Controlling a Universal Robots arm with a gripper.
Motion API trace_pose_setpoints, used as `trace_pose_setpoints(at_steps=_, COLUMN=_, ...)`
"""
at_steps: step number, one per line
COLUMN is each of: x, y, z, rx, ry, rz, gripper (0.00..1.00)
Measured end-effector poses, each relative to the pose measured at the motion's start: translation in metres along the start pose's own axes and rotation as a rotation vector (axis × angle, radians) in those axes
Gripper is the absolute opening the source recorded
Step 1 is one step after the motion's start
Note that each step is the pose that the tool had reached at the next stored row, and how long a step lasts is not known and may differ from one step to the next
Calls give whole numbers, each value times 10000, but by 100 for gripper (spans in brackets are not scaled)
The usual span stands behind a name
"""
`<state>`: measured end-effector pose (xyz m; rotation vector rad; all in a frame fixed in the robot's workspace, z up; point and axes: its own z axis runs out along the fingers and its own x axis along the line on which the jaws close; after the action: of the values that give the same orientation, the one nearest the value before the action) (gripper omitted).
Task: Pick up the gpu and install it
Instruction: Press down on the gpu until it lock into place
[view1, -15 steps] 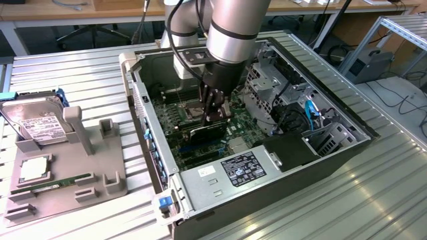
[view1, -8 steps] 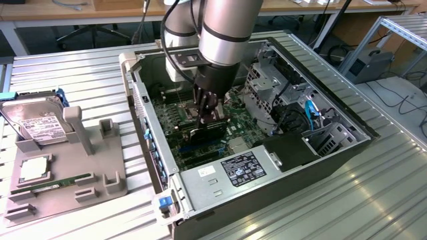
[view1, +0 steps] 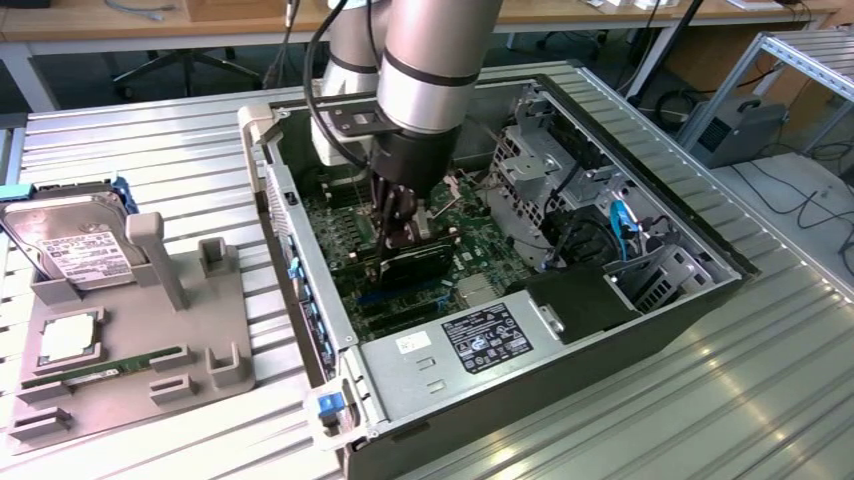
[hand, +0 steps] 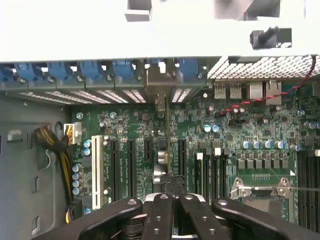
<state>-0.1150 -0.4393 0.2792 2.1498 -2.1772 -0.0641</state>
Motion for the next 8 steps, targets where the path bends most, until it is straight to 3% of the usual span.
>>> trace_pose_setpoints(at_steps=8, x=-2, y=30, z=83, rx=0, ry=8, rz=1, gripper=11)
